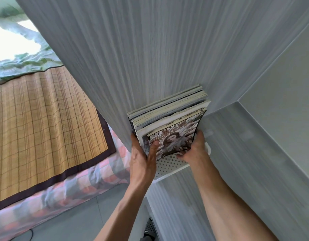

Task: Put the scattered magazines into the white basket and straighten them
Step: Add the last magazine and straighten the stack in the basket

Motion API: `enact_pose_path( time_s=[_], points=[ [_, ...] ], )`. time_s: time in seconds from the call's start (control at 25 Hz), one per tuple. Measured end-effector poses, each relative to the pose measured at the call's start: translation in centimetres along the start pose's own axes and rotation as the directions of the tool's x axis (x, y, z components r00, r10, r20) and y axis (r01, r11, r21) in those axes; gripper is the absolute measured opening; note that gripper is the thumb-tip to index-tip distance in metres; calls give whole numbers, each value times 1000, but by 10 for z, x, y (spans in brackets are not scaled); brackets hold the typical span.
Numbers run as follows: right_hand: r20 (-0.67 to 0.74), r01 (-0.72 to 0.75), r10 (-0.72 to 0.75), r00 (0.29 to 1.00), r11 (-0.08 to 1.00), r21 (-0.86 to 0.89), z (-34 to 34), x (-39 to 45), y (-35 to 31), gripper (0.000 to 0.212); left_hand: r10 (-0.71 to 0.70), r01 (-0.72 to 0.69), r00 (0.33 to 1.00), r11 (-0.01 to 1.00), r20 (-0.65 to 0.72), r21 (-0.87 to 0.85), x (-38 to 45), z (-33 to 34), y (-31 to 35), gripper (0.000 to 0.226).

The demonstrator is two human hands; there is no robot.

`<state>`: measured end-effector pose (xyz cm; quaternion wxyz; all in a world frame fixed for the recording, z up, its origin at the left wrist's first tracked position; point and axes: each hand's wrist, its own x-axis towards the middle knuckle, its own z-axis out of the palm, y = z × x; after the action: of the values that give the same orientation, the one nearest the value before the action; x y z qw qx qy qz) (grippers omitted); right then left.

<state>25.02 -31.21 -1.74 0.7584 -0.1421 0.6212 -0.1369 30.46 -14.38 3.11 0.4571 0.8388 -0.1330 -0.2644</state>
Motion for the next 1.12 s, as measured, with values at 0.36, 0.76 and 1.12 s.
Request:
enact_pose_path(
  time_s=[0.36,0.76,1.12],
  points=[
    [155,48,-34,987,995,-87,-6,2,6,64,-69,110,985,958,159,-265,1,-2,-1,81],
    [278,717,-670,688,568,-405,0,-36,-18,57,-255,271,962,877,95,-398,2,6,20,71],
    [461,702,-529,712,535,-471,-15,-38,-50,46,-270,293,956,883,114,-366,0,5,17,66]
  ],
)
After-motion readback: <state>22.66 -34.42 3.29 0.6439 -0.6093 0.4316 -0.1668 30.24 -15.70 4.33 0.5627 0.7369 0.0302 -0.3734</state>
